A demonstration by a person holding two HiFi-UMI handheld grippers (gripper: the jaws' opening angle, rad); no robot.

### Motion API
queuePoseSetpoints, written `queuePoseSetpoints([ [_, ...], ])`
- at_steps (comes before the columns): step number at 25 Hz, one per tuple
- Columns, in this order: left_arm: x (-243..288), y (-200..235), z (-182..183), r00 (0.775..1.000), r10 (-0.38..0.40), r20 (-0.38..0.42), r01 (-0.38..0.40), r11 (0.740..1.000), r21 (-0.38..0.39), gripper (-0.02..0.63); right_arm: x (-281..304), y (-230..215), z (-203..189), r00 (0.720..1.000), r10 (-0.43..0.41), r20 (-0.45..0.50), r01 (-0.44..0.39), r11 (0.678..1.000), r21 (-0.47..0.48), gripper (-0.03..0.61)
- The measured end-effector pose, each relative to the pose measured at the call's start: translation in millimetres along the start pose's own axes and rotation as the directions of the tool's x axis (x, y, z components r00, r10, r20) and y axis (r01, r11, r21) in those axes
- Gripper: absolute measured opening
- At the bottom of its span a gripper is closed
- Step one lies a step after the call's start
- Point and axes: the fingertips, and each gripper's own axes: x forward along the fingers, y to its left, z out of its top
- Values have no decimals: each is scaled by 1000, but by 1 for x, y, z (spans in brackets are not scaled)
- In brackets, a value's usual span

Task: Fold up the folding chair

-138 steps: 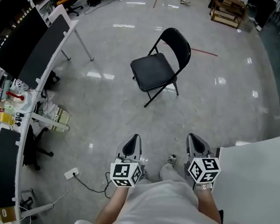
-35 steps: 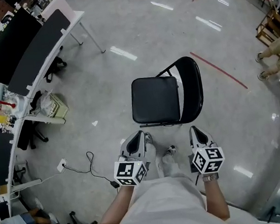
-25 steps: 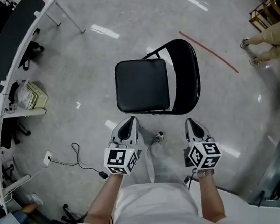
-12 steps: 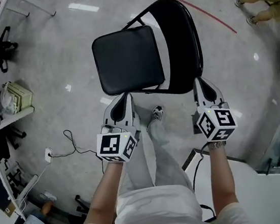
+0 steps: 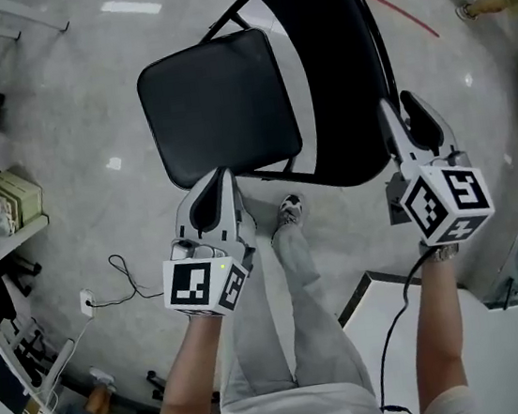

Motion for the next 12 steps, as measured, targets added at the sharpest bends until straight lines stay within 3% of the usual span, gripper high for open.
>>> queuePoseSetpoints([
  [2,9,5,-10,1000,-1,-5,1,1000,1,12,14,-5,-4,1000,11,-20,-11,1000,-5,163],
  [12,15,61,-71,995,90,-33,-93,992,-88,12,46,-2,-5,994,83,-76,-77,994,76,163],
])
